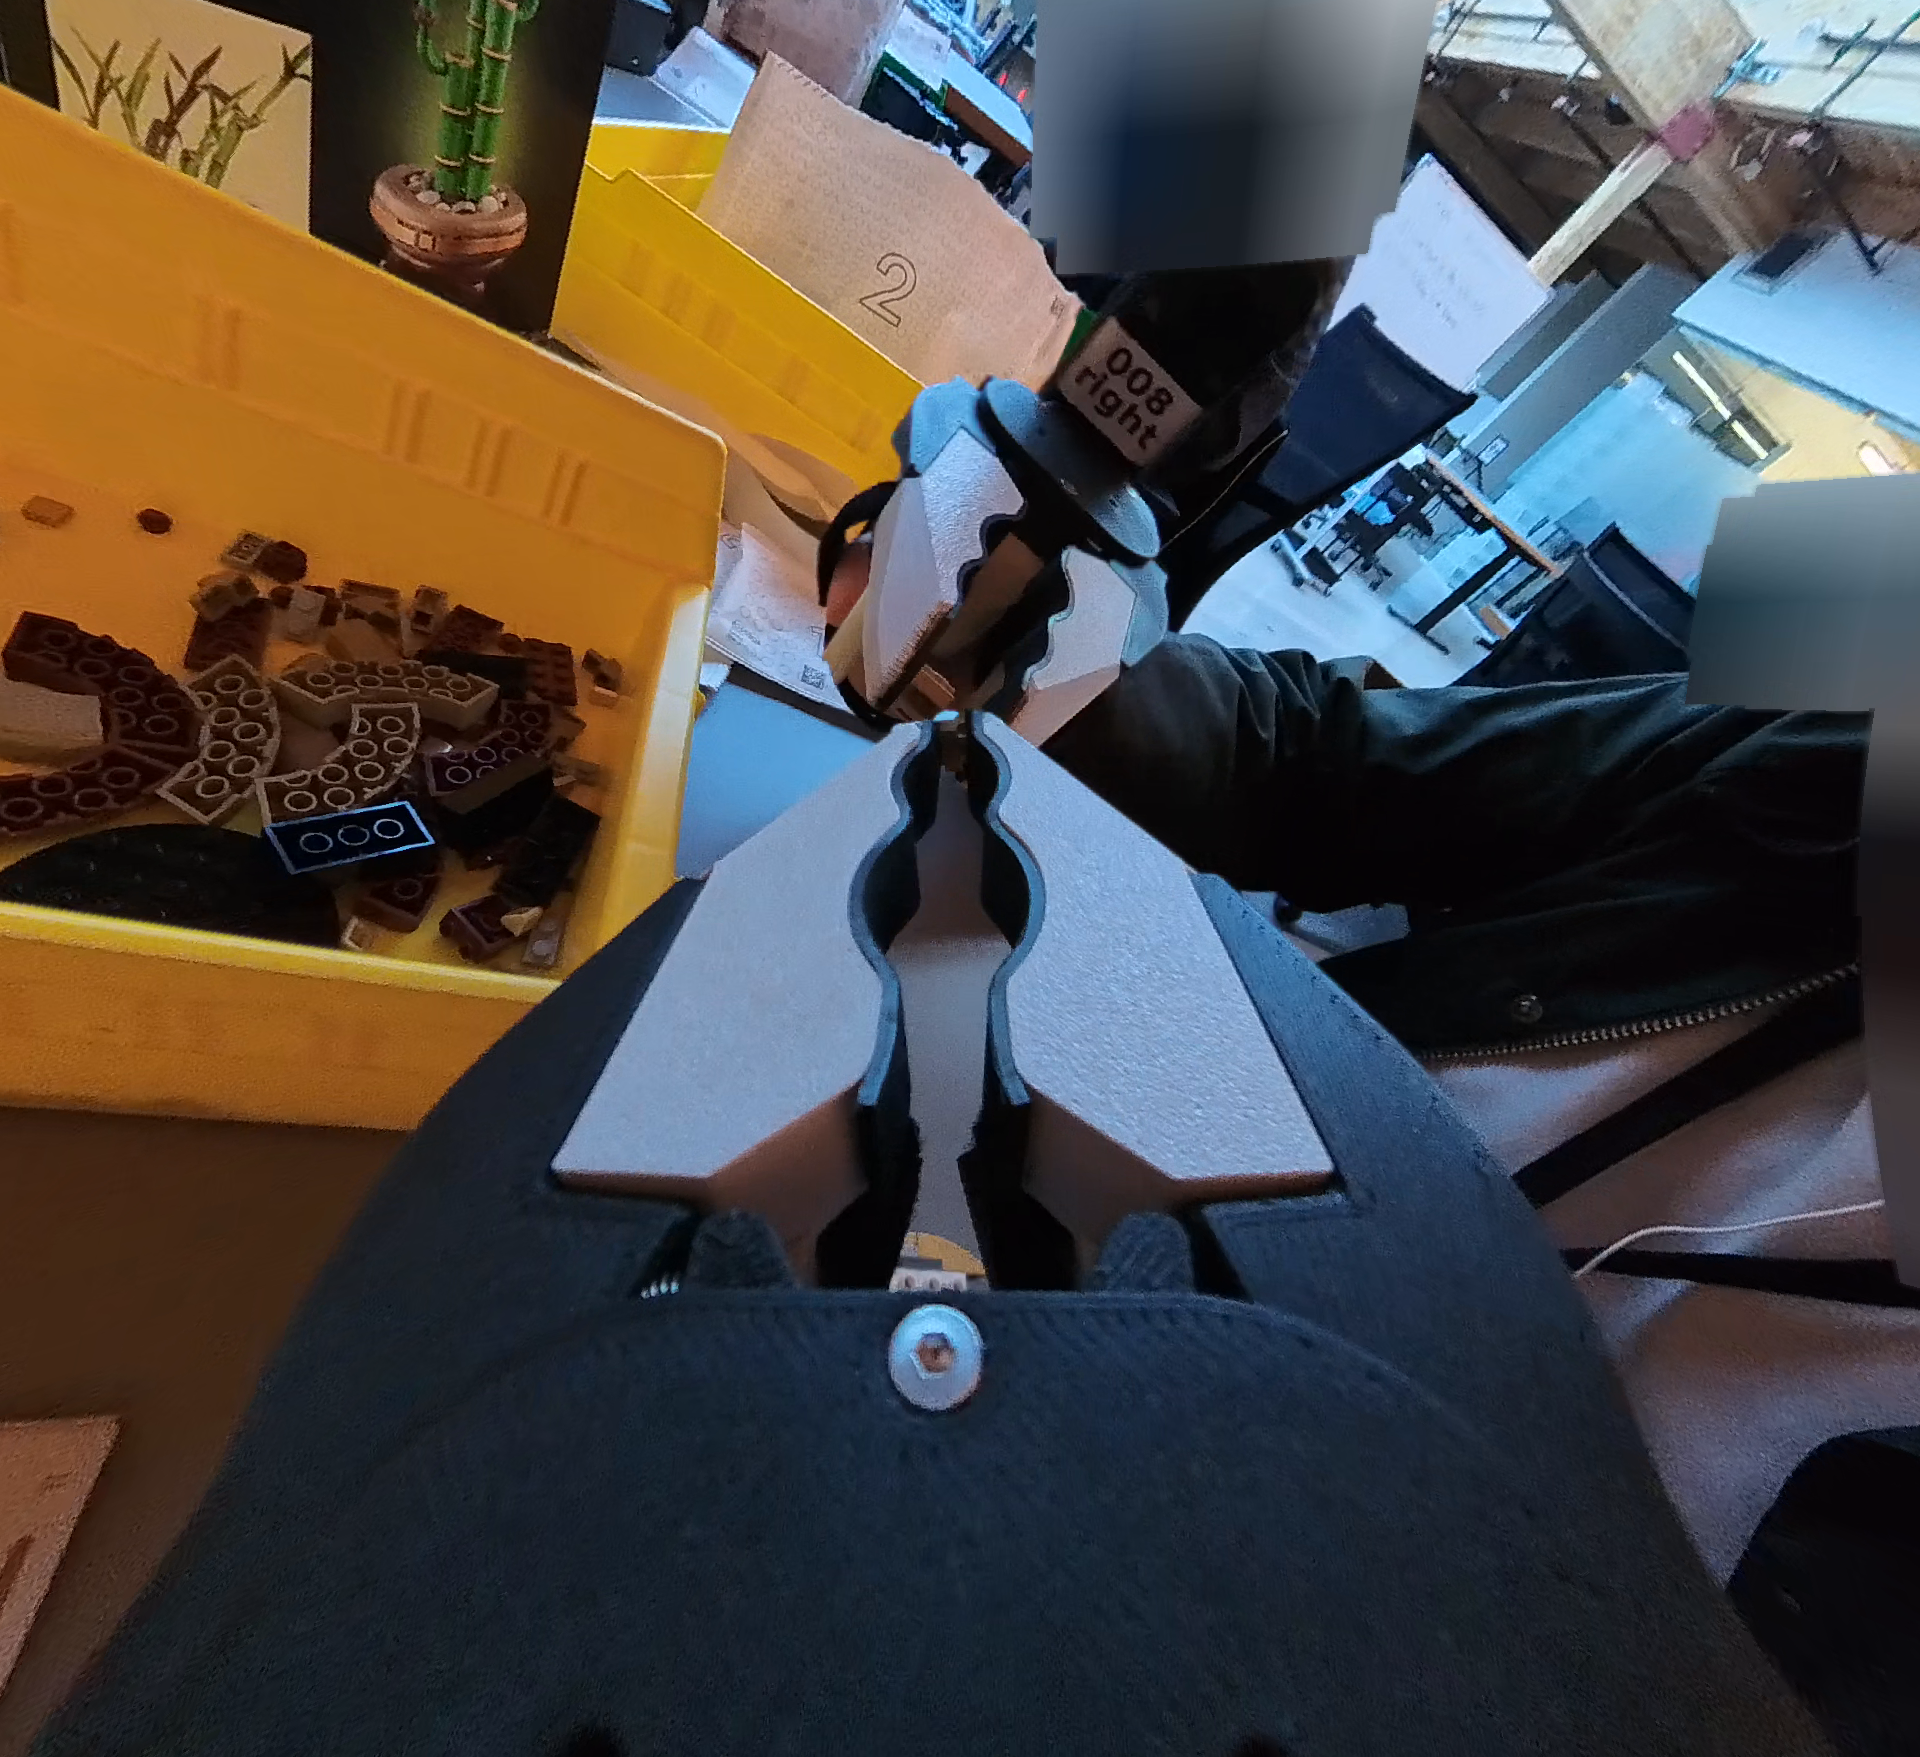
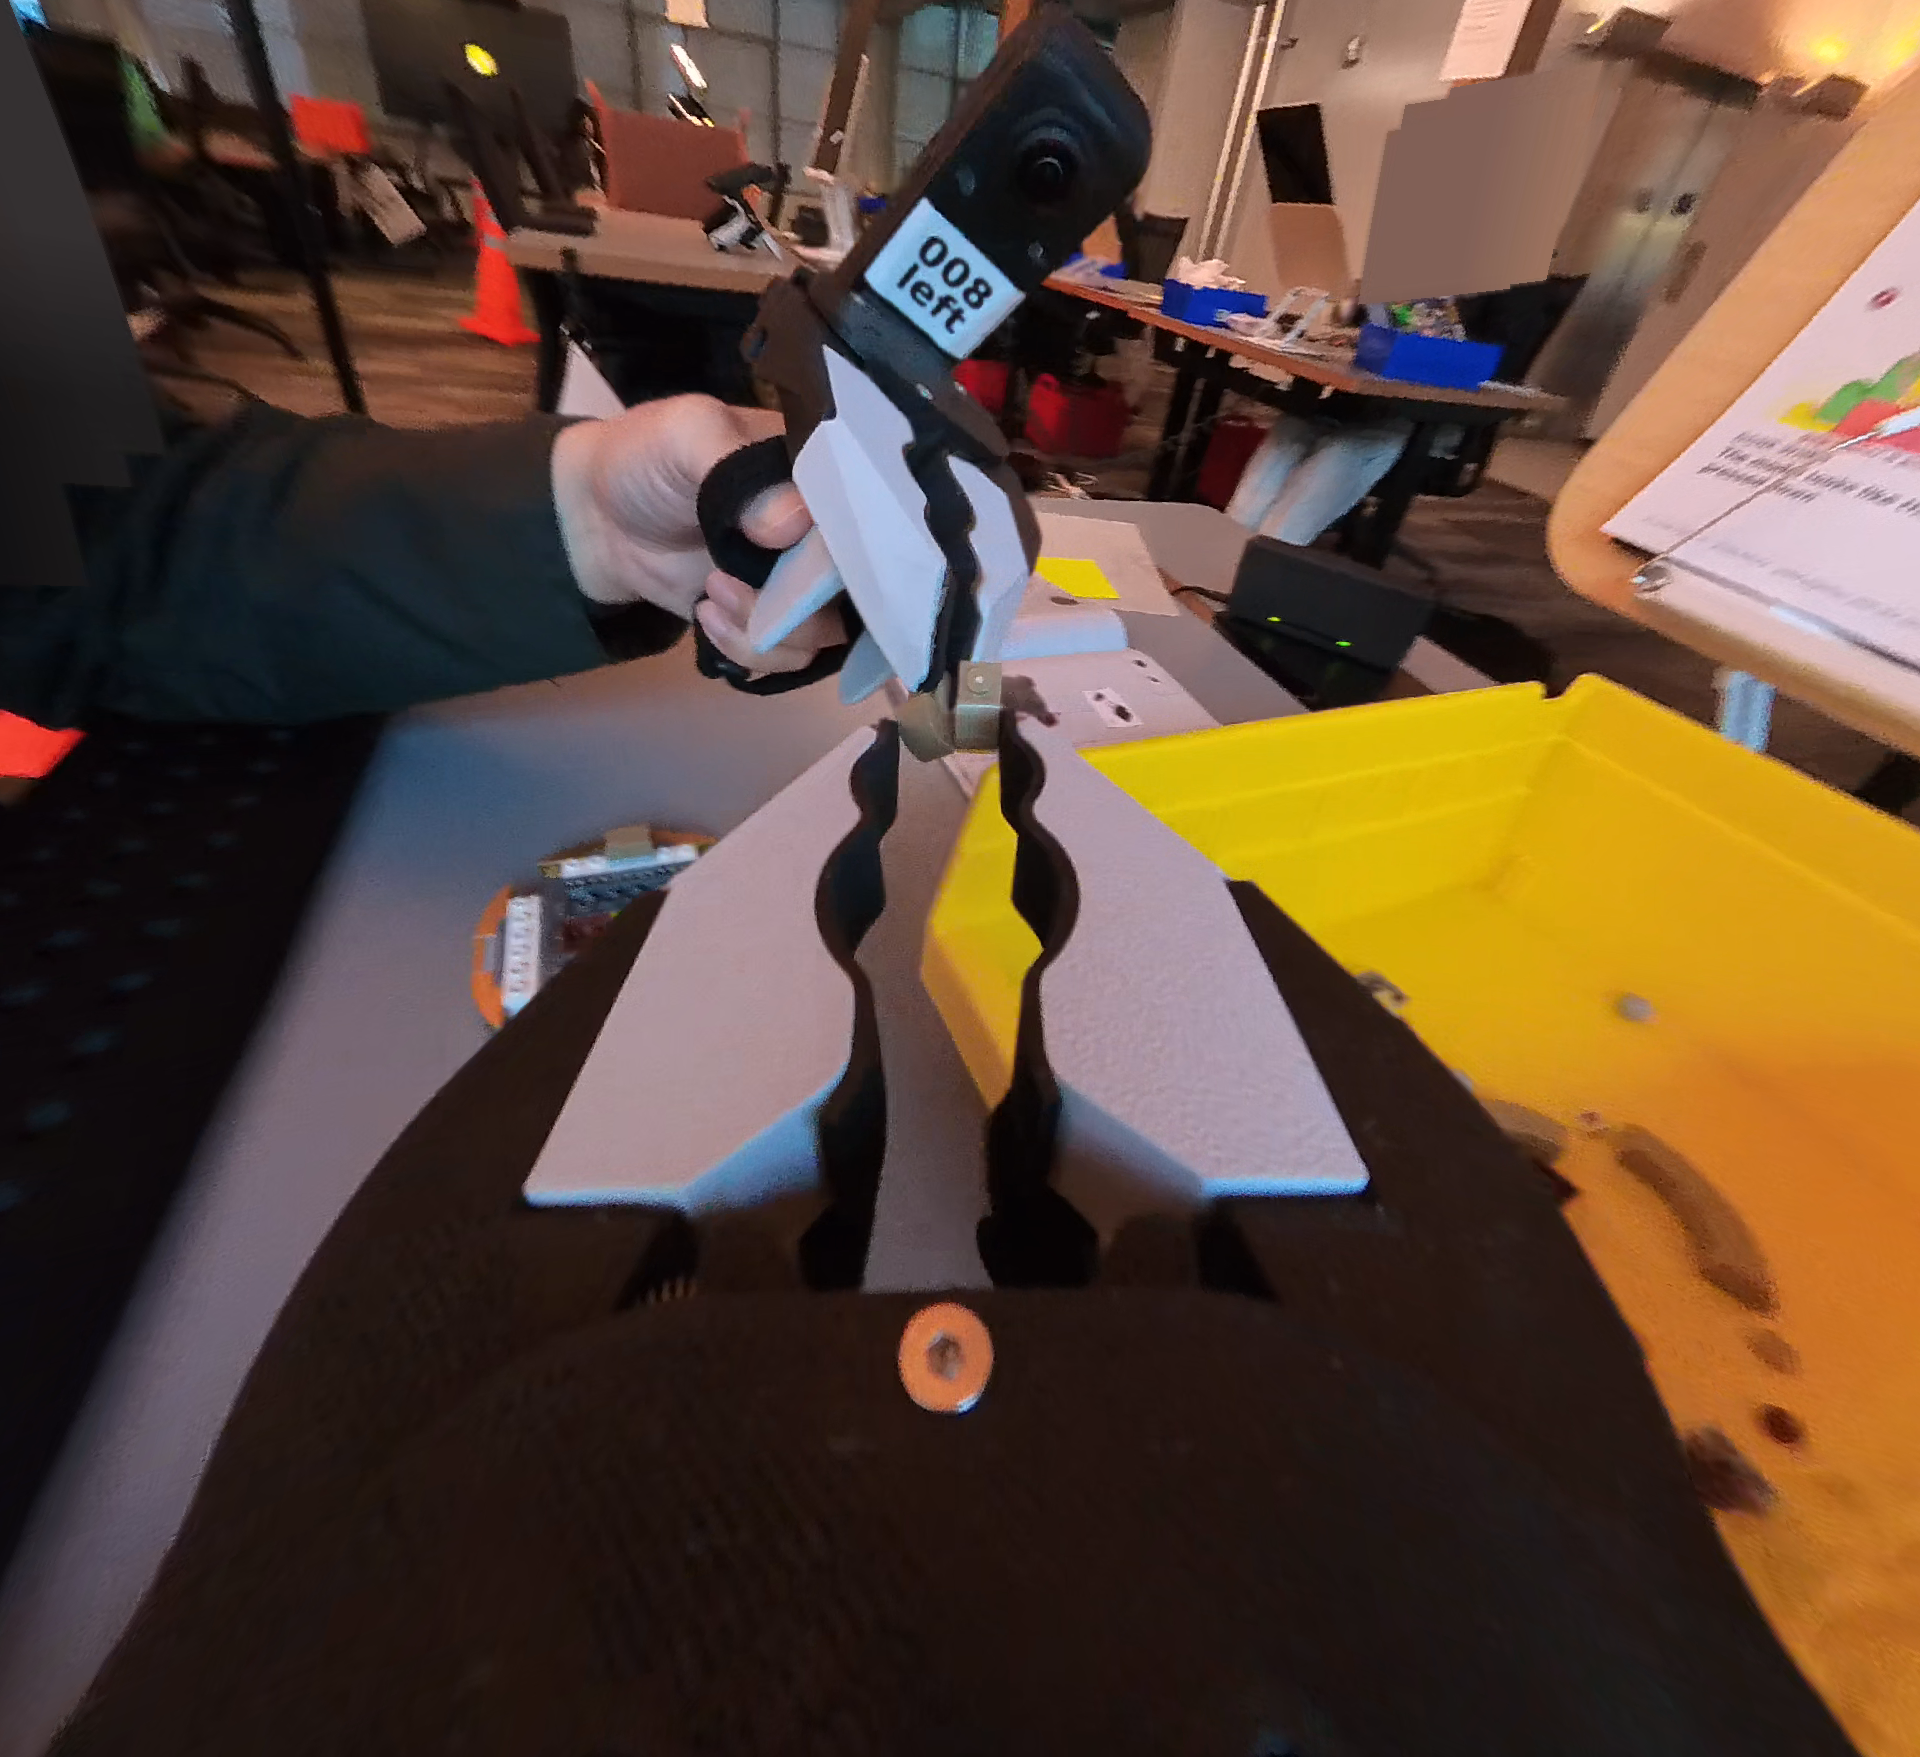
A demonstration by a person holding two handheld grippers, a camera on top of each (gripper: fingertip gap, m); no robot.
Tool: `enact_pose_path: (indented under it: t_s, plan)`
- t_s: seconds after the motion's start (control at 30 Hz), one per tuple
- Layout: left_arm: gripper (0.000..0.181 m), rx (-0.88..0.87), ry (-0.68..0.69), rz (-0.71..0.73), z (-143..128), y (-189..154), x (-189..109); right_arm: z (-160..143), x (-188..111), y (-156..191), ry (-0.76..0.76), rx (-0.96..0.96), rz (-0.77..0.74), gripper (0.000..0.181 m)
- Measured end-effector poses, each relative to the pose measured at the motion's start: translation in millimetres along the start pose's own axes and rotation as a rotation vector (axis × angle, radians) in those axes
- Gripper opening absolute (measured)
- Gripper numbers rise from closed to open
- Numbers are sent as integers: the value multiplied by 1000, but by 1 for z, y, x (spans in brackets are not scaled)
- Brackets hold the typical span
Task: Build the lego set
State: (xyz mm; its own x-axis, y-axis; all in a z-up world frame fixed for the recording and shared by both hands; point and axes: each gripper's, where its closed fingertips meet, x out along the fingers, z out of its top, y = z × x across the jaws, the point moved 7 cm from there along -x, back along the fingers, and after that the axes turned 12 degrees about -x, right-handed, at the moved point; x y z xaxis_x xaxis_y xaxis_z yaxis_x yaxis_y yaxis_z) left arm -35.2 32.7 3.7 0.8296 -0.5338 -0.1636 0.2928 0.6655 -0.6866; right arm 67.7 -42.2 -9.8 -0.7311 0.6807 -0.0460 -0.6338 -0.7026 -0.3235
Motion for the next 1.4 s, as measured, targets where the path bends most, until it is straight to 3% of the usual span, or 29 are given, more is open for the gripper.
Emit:
enact_pose_path:
  t_s: [0.27,0.67,0.93,1.03,1.17,1.27,1.33,1.4]
  plan:
    - [3,34,17,7,1,-7,-1,-3,-2,-4,-101,232,122,15]
    - [3,27,9,1,2,-8,-2,-7,-3,-8,-135,347,166,13]
    - [2,22,-24,-62,8,-20,-9,-2,-10,-16,-253,480,212,6]
    - [2,33,-38,-58,11,-23,-14,3,-13,-11,-177,210,118,6]
    - [2,48,-62,-34,16,-24,-23,3,-8,7,187,-662,-235,6]
    - [2,60,-78,-17,19,-24,-29,8,-2,25,270,-1199,-421,6]
    - [2,63,-90,-15,21,-26,-33,13,3,37,255,-1349,-440,6]
    - [2,70,-99,-12,22,-28,-36,14,5,40,266,-1379,-444,6]
